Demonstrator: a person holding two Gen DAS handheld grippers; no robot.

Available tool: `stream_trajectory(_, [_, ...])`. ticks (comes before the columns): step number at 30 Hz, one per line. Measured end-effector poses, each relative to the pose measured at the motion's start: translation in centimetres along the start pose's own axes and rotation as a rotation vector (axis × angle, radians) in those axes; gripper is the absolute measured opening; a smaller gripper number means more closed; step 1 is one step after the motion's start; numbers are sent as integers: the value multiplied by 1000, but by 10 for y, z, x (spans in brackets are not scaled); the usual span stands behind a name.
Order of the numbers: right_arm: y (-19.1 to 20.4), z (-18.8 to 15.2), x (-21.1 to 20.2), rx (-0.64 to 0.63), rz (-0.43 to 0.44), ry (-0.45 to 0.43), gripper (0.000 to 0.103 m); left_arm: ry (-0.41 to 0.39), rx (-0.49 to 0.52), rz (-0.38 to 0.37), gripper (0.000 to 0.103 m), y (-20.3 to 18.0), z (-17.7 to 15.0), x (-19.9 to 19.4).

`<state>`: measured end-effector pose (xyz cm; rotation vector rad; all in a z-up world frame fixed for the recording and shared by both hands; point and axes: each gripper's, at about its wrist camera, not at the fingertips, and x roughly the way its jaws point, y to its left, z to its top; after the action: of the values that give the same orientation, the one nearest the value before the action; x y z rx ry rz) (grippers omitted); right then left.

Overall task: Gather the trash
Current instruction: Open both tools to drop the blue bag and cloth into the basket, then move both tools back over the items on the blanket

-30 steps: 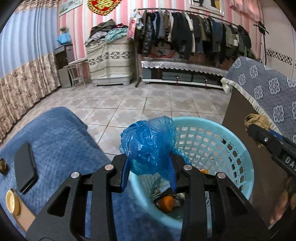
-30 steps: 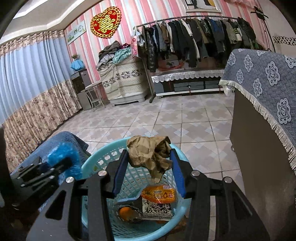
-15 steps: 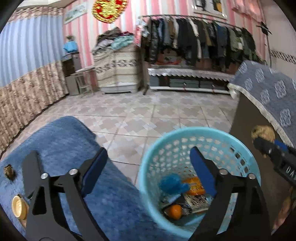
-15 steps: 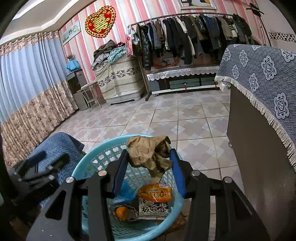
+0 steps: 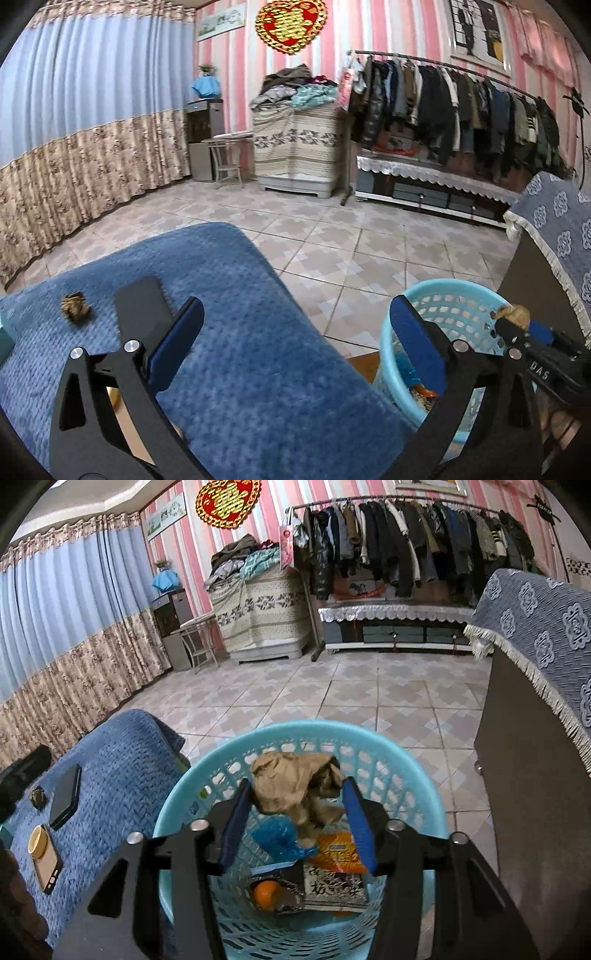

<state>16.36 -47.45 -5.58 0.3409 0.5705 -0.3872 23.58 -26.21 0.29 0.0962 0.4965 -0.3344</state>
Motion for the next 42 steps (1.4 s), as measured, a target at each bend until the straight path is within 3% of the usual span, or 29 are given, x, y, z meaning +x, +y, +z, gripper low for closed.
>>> stream_trajectory(8, [10, -1, -4, -43, -48, -11, 88, 0, -51, 18, 97, 25, -2, -14])
stream_trajectory(16, [19, 2, -11, -45, -40, -21, 89, -13, -62, 51, 97, 52, -9, -38])
stream_trajectory(24, [62, 0, -29, -141, 22, -72, 89, -24, -129, 94, 97, 99, -15, -67])
stream_trajectory(29, [82, -3, -38, -136, 114, -78, 89, -38, -171, 150, 97, 139, -19, -87])
stream_trajectory(42, [166, -28, -60, -293, 205, -81, 89, -44, -202, 311, 97, 218, -47, -130])
